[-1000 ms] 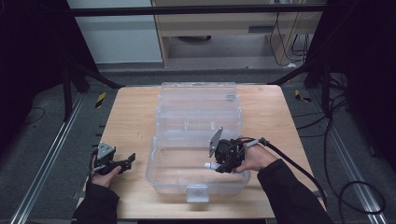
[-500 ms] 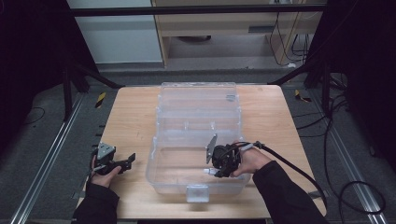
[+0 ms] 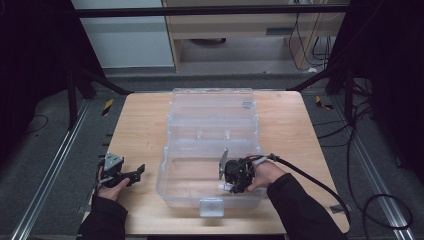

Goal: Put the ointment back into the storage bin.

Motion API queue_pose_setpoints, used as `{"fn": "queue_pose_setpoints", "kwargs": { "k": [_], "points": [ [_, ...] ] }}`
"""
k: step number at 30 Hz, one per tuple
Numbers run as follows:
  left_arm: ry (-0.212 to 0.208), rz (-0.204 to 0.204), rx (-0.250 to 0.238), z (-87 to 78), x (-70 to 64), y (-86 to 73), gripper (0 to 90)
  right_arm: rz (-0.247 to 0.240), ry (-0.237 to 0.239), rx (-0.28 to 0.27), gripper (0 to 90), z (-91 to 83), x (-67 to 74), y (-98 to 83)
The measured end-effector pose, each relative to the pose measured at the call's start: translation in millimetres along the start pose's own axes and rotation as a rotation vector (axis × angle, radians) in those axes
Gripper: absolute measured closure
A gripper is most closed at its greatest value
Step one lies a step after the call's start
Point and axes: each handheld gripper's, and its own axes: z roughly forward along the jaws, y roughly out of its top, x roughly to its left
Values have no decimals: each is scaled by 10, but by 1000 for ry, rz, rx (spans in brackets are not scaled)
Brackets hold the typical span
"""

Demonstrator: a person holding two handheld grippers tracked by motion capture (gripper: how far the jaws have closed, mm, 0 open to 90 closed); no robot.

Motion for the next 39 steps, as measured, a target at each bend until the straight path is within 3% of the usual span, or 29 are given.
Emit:
{"fn": "queue_pose_setpoints", "kwargs": {
  "k": [9, 22, 29, 30, 36, 39],
  "points": [
    [1, 2, 0, 0, -2, -1, 88, 16, 0, 15, 696, 101, 19, -12],
    [-1, 7, 1, 1, -3, 0, 88, 2, 1, 37, 694, 150, 7, -18],
    [-1, 8, 0, 1, -3, -1, 89, 32, 7, 70, 691, 157, 17, -14],
    [-1, 8, 0, 1, -3, -1, 89, 17, 1, 63, 689, 156, 11, -22],
    [-1, 8, 0, 1, -4, -1, 89, 41, -25, 4, 664, 48, 10, -58],
    [-1, 9, 0, 1, -3, -1, 89, 71, -56, -67, 609, -75, 8, -93]
  ]
}}
